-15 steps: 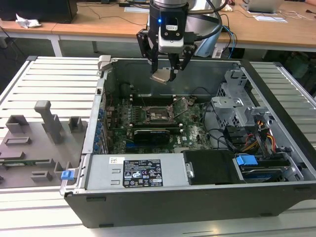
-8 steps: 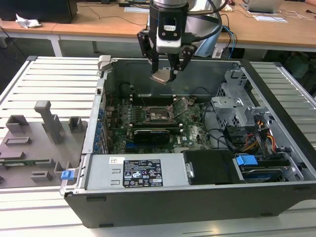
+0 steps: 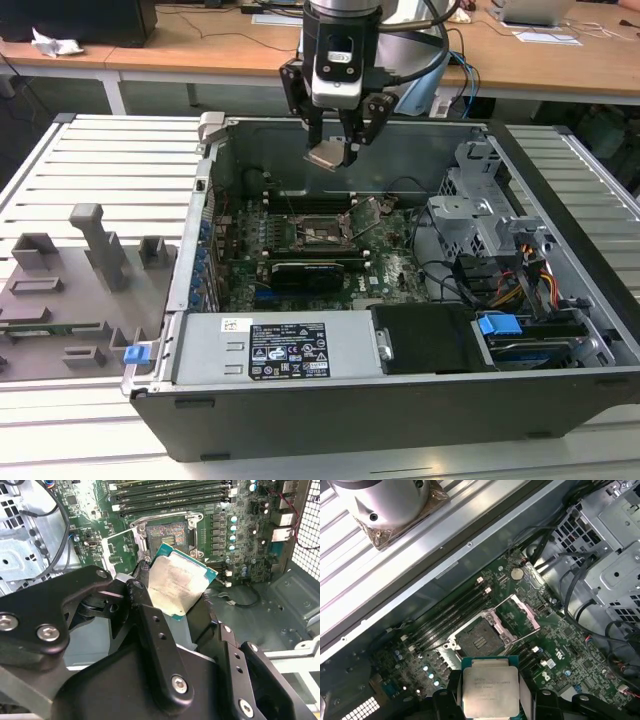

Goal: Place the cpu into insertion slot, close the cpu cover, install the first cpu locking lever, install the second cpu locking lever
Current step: 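Place the cpu into insertion slot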

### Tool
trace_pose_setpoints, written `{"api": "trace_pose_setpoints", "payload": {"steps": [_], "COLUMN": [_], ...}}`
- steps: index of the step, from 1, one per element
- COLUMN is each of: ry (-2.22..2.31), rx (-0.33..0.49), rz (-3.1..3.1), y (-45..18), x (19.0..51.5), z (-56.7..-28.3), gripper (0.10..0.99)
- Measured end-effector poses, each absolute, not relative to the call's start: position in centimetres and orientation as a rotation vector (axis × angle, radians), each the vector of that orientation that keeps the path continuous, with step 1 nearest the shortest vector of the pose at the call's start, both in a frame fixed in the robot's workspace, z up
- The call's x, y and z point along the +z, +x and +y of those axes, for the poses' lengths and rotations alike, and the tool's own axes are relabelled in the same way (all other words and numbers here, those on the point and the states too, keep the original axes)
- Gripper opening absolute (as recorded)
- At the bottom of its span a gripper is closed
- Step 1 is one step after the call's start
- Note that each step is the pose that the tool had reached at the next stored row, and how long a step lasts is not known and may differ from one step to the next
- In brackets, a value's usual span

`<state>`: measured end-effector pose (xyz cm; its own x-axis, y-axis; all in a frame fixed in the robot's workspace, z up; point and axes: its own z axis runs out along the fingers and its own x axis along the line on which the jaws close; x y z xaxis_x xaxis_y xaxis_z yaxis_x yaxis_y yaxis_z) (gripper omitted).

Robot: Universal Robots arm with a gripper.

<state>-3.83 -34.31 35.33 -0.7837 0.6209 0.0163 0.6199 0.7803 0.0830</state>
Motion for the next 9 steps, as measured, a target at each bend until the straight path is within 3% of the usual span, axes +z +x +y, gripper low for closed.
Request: {"api": "trace_pose_setpoints", "payload": {"steps": [9], "ry": [1.125], "rx": [0.13], "rz": [2.915], "y": [-3.83], "x": [35.23], "z": [-34.31], "gripper": [0.541]}}
